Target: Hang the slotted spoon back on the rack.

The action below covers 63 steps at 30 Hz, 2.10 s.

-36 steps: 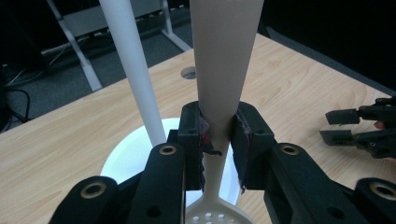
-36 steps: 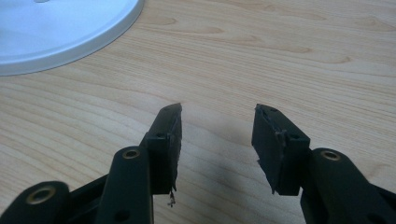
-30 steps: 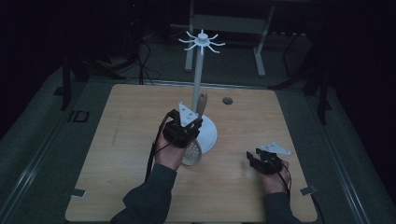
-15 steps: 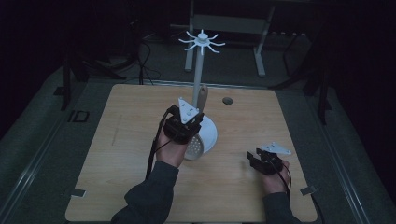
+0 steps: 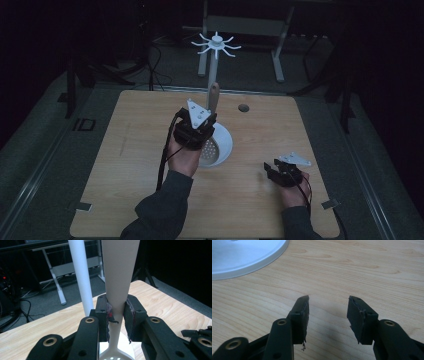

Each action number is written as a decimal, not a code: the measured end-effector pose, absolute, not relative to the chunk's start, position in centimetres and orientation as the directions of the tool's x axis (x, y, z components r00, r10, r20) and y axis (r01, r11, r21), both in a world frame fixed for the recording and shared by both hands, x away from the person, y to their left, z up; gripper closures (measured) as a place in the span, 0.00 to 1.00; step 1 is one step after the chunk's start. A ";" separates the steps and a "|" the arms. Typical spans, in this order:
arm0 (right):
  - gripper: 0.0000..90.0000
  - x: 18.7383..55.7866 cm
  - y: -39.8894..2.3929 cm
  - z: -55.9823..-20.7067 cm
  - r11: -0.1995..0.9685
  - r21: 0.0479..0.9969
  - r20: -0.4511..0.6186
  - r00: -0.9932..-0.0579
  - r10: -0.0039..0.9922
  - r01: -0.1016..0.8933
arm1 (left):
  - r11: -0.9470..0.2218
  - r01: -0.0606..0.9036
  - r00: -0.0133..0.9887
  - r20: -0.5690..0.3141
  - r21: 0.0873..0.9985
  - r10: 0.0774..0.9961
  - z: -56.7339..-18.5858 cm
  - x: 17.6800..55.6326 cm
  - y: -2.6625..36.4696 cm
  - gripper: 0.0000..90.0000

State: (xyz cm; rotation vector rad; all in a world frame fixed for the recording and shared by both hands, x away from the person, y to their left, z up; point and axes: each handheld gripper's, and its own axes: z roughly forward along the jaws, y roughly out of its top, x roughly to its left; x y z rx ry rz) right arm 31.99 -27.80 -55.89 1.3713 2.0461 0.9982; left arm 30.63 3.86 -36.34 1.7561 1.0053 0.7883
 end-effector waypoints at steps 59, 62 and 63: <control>0.58 32.0 -27.8 -56.0 0.234 0.784 0.008 -0.386 0.922 0.575 | -0.198 0.285 0.271 0.119 0.938 0.955 -32.4 33.1 2.1 0.83; 0.58 32.0 -27.8 -56.0 0.234 0.784 0.007 -0.386 0.922 0.575 | -0.202 0.287 0.269 0.124 0.937 0.955 -32.2 33.3 2.1 0.83; 0.58 32.0 -27.8 -56.0 0.235 0.784 0.007 -0.386 0.922 0.575 | -0.203 0.288 0.269 0.125 0.936 0.955 -32.2 33.3 2.1 0.83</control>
